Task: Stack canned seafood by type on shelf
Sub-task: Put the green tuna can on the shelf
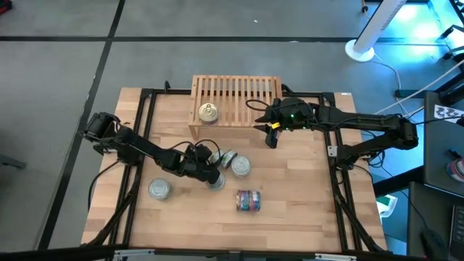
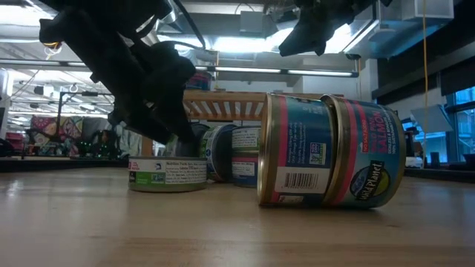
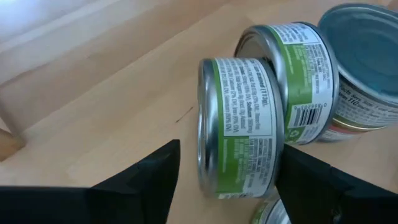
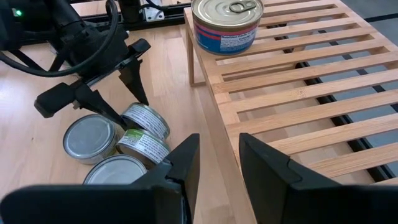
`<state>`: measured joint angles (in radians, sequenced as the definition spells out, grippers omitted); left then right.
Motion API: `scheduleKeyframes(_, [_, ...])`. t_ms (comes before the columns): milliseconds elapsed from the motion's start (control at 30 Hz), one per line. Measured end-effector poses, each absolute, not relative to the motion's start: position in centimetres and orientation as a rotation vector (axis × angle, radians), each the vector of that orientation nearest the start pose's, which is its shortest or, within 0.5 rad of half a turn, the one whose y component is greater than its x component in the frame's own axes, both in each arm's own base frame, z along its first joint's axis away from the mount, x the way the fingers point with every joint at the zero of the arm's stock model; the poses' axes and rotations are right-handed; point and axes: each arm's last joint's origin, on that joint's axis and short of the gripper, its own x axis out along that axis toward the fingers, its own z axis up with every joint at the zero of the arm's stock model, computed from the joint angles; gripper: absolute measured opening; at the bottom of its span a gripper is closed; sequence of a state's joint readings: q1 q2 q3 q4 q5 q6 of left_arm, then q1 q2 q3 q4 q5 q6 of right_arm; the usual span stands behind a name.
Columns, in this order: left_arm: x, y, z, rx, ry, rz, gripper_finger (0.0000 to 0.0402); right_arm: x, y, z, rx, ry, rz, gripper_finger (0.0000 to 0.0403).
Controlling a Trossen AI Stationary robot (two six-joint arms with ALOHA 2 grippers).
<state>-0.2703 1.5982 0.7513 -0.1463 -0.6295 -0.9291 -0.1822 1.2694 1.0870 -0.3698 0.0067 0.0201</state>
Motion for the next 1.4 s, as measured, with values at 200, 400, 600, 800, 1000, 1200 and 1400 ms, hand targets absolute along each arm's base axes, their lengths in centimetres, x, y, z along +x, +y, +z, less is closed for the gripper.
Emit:
scheduleKeyframes(200, [27.8, -6.0, 14.7, -0.392, 0.67, 0.682, 0.0165, 27.1, -5.0, 31.9, 0.068, 0.549, -0.19, 0.0115])
scheduleKeyframes(400, [27.8, -6.0, 14.7, -0.377, 0.686, 0.66, 0.0141, 27.1, -5.0, 31.9, 0.068, 0.549, -0.19, 0.0115])
scheduleKeyframes(600, [27.8, -6.0, 14.8, -0.366, 0.692, 0.652, 0.0147, 27.1, -5.0, 31.9, 0.068, 0.549, -0.19, 0.0115])
scheduleKeyframes(800, [27.5, -6.0, 15.8, -0.363, 0.677, 0.624, 0.0147, 27.1, -5.0, 31.9, 0.068, 0.549, -0.19, 0.0115])
scheduleKeyframes(1000, [27.0, -5.8, 16.9, -0.373, 0.657, 0.622, 0.0147, 27.1, -5.0, 31.9, 0.068, 0.549, -0.19, 0.0115])
scheduleKeyframes(1200, [26.9, -5.8, 17.7, -0.368, 0.629, 0.612, 0.0147, 27.1, -5.0, 31.9, 0.068, 0.549, -0.19, 0.0115])
scheduleKeyframes(1400, [26.9, -5.8, 17.8, -0.365, 0.626, 0.612, 0.015, 27.1, -5.0, 32.0, 0.068, 0.548, -0.19, 0.0115])
